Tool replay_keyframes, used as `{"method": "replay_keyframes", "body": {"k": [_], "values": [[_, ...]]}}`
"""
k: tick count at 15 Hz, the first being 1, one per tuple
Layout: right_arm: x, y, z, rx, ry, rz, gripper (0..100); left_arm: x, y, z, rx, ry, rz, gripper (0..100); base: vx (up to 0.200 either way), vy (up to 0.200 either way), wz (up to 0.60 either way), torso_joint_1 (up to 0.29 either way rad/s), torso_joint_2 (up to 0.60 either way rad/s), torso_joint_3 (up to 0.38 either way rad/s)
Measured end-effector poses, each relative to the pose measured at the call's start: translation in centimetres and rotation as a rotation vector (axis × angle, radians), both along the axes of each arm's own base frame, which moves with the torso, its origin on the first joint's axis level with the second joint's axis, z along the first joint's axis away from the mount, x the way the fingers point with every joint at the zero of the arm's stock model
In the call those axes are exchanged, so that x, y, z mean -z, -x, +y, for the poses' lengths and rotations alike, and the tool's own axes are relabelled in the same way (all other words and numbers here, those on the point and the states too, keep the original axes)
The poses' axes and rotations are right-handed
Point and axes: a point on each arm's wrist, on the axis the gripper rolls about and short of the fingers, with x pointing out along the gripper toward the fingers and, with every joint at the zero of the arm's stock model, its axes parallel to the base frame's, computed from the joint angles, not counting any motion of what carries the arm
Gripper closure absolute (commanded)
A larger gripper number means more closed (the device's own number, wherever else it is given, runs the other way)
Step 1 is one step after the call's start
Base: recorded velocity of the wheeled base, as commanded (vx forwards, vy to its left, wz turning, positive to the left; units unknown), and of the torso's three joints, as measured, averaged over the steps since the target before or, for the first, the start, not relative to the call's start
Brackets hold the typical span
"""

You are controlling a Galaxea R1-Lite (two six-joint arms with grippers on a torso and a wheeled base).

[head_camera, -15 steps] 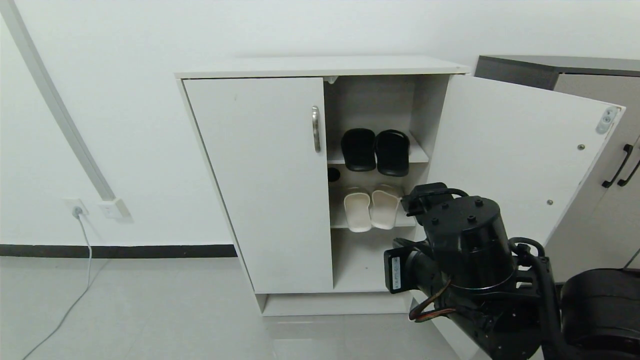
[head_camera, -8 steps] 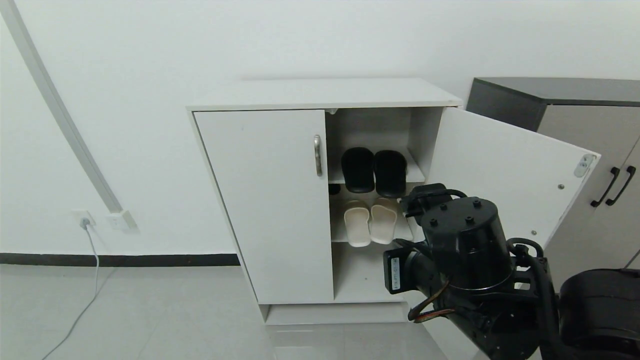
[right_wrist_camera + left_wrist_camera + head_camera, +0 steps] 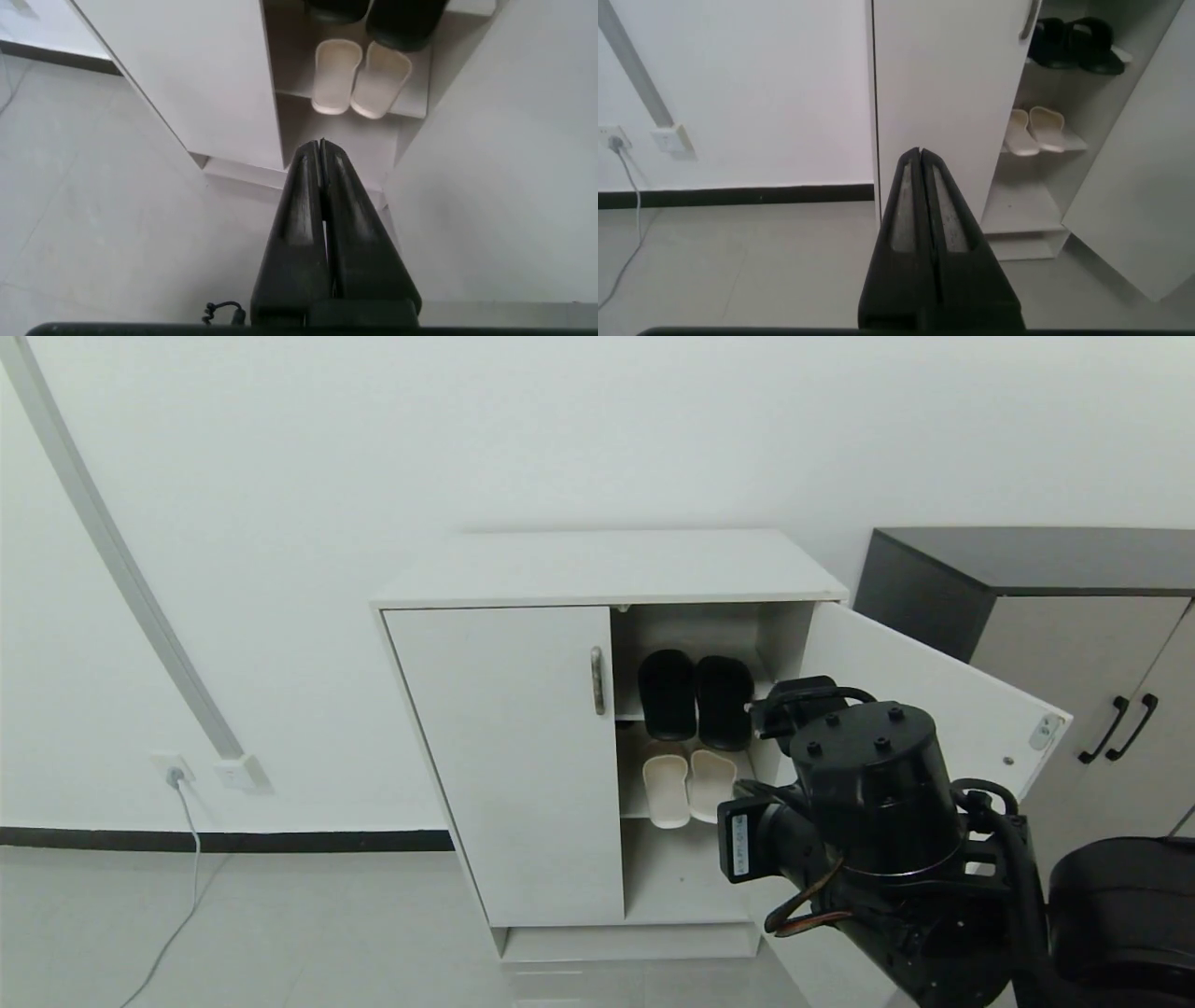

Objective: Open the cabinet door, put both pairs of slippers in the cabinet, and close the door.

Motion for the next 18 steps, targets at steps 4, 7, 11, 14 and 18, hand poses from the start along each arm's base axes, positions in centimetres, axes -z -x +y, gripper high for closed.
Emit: {"method": "replay_keyframes", "body": {"k": [4,7,11,14,18], "values": [[-0.02,0.10,-0.17,0.001,0.001,0.000,100,0.00,0.00,0.00,0.000,0.000,0.000,100,0.000,0.000,0.00,0.189,-0.50,-0.315],[0.01,0.10,-0.17,0.001,0.002,0.000,100,0.00,0.00,0.00,0.000,0.000,0.000,100,0.000,0.000,0.00,0.209,-0.52,-0.312],[0.10,0.11,-0.18,0.001,0.003,0.003,100,0.00,0.00,0.00,0.000,0.000,0.000,100,0.000,0.000,0.00,0.232,-0.55,-0.320],[0.18,0.13,-0.21,0.002,0.005,0.004,100,0.00,0.00,0.00,0.000,0.000,0.000,100,0.000,0.000,0.00,0.253,-0.57,-0.331],[0.22,0.14,-0.23,0.002,0.006,0.005,100,0.00,0.00,0.00,0.000,0.000,0.000,100,0.000,0.000,0.00,0.246,-0.55,-0.310]]}}
